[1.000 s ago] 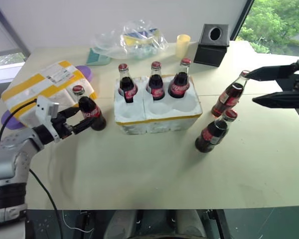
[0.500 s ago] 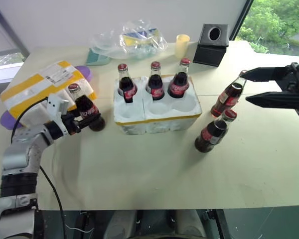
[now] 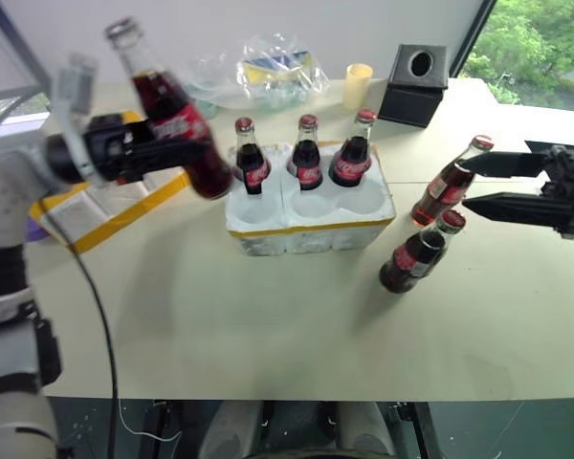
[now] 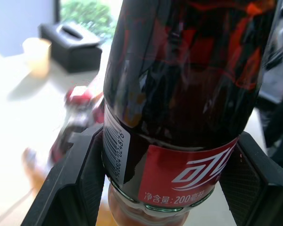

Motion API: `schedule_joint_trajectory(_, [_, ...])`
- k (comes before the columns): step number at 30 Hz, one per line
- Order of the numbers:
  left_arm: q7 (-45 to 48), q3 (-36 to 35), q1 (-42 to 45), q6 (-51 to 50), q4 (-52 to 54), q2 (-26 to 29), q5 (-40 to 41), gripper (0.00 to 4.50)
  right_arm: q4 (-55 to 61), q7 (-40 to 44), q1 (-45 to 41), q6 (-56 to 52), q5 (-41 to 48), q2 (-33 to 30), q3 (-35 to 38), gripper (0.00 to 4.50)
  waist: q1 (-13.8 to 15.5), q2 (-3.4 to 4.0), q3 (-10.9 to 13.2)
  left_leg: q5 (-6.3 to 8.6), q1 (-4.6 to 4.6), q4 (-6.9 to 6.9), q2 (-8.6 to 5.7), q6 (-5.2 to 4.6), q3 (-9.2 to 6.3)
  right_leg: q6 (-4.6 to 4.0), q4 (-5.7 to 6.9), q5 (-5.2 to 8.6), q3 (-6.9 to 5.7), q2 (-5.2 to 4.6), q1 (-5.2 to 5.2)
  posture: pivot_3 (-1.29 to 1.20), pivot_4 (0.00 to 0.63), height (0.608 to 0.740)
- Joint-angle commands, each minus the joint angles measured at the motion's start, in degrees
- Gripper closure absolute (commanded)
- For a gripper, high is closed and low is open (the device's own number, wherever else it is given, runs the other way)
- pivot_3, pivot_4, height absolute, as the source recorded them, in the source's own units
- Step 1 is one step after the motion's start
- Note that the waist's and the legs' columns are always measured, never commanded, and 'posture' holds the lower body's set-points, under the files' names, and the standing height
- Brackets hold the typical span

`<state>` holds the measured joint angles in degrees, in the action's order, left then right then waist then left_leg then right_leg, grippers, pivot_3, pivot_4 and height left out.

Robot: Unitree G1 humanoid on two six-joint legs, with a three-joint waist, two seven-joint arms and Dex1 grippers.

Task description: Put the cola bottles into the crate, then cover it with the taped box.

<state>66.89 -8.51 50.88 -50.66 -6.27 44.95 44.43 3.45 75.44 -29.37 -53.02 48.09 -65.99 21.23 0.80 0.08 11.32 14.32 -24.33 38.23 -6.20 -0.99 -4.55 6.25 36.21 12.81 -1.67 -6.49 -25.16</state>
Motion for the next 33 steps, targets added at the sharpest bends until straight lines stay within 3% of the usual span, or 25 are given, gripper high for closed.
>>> schedule_joint_trajectory(1, [1.68,5.07,1.57,7.03,-1.92,-1.96,-5.88,1.79,2.60,-1.77,1.06,0.23,1.62,0.21,3.66,0.00,-0.25,0.00,0.00,-0.02,0.00,-0.01,0.00,0.03,0.01,0.00,0.00,0.00,0.01,0.00,0.00,0.00,0.150,0.740])
schedule_joint_trajectory(4, [1.66,9.99,0.91,14.93,-6.21,-5.96,-12.38,1.79,4.47,-3.61,3.29,-0.60,2.78,0.42,5.94,0.00,-0.46,0.03,-0.02,-0.04,0.03,-0.06,0.04,0.06,0.11,-0.01,0.02,0.00,0.09,0.01,-0.06,0.00,0.150,0.740])
schedule_joint_trajectory(7, [3.91,12.72,-0.52,19.65,-7.58,-6.50,-16.40,1.79,5.47,-5.42,4.66,-0.97,3.40,0.56,7.26,0.00,-0.34,0.02,-0.01,-0.05,0.03,-0.05,0.07,0.07,0.11,-0.01,0.03,-0.01,0.11,0.02,-0.07,0.00,0.150,0.740])
schedule_joint_trajectory(16, [4.33,15.00,-1.84,26.54,-10.23,-8.84,-22.83,1.79,6.19,-8.00,6.89,0.21,3.40,1.23,7.65,0.00,-0.12,0.01,-0.01,0.02,-0.01,0.01,0.03,-0.06,0.09,-0.01,0.00,-0.01,0.11,-0.01,-0.06,0.00,0.150,0.740])
schedule_joint_trajectory(19, [2.42,14.54,-2.94,26.84,-11.03,-10.83,-23.59,0.29,5.65,-9.17,6.82,1.73,1.76,1.75,6.30,0.00,-0.08,0.01,-0.01,0.03,0.00,0.01,0.03,-0.08,0.09,-0.01,0.03,-0.01,0.11,0.00,-0.05,0.00,0.150,0.740])
schedule_joint_trajectory(20, [2.09,14.33,-3.29,26.95,-11.05,-11.08,-23.78,0.07,5.34,-9.58,6.58,1.99,1.46,1.87,5.98,0.00,-0.08,0.01,-0.01,0.02,0.00,0.01,0.03,-0.07,0.09,-0.01,0.02,-0.01,0.11,-0.01,-0.05,0.00,0.150,0.740])
schedule_joint_trajectory(22, [1.42,13.97,-3.95,27.05,-10.96,-11.27,-24.10,0.07,4.75,-10.11,6.08,2.41,1.07,1.98,5.50,0.00,-0.06,0.01,-0.02,0.02,0.00,0.02,0.03,-0.06,0.09,-0.01,0.03,-0.01,0.11,0.00,-0.05,0.00,0.150,0.740])
schedule_joint_trajectory(29, [0.86,9.33,-6.20,22.16,-4.94,-8.37,-20.28,0.07,2.90,-11.60,6.41,3.68,-0.13,2.09,6.16,0.00,-0.17,0.02,-0.02,0.00,0.02,0.02,0.04,-0.04,0.09,-0.01,0.04,-0.01,0.11,0.01,-0.04,0.00,0.150,0.740])
schedule_joint_trajectory(33, [3.71,0.36,-5.56,9.18,3.19,0.01,-9.36,0.07,-0.76,-13.06,8.89,4.25,-1.67,1.42,10.48,0.00,-0.16,0.00,-0.01,0.00,0.02,0.01,0.05,-0.04,0.09,-0.01,0.04,-0.01,0.11,0.02,-0.05,0.00,0.150,0.740])
